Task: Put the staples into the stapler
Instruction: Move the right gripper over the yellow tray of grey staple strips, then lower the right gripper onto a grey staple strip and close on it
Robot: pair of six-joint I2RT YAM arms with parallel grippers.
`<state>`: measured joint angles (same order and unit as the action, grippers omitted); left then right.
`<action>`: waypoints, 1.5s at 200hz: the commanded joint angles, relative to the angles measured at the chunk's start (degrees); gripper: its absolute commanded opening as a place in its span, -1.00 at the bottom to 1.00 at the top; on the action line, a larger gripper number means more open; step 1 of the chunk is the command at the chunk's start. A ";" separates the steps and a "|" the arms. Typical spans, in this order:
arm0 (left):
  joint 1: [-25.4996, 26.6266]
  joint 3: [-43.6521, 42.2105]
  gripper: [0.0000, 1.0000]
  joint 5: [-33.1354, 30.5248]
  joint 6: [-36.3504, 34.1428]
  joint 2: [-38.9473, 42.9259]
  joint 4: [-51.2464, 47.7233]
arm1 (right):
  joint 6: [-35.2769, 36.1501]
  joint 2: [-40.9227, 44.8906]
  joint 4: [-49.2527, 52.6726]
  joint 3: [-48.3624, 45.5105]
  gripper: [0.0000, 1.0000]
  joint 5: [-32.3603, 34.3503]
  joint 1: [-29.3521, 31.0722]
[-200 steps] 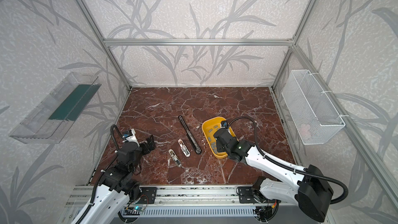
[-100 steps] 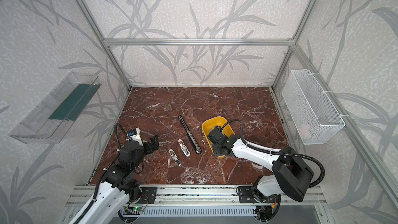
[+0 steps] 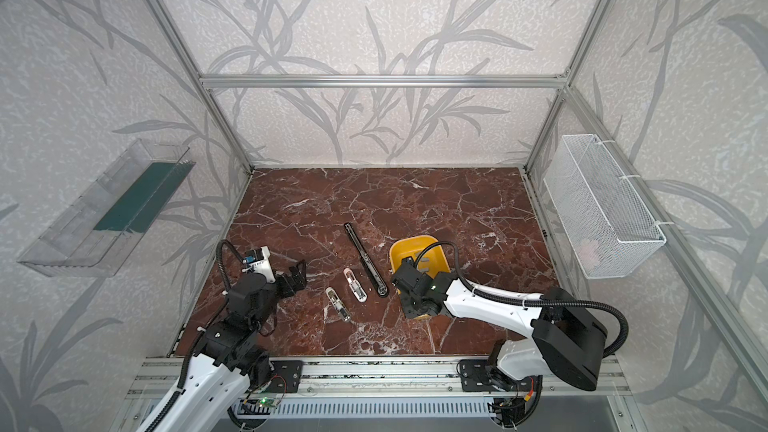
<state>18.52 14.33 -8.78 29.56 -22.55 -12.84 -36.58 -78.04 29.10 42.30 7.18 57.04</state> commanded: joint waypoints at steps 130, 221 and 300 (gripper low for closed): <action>-0.15 -1.62 0.98 -1.92 0.53 0.42 1.39 | 7.12 2.39 -7.57 3.95 -0.22 9.05 -11.97; -0.16 -0.89 0.98 -2.19 -0.06 -4.93 4.05 | 5.35 -15.69 -4.23 15.24 -0.26 7.43 -12.48; -0.22 -1.49 0.98 -3.01 0.38 -2.77 2.95 | -2.89 -17.37 -9.36 11.55 -0.36 9.15 -13.35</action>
<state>18.52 13.32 -10.11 29.52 -25.82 -10.20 -36.58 -97.30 21.47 55.96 15.62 43.86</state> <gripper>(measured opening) 0.992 0.320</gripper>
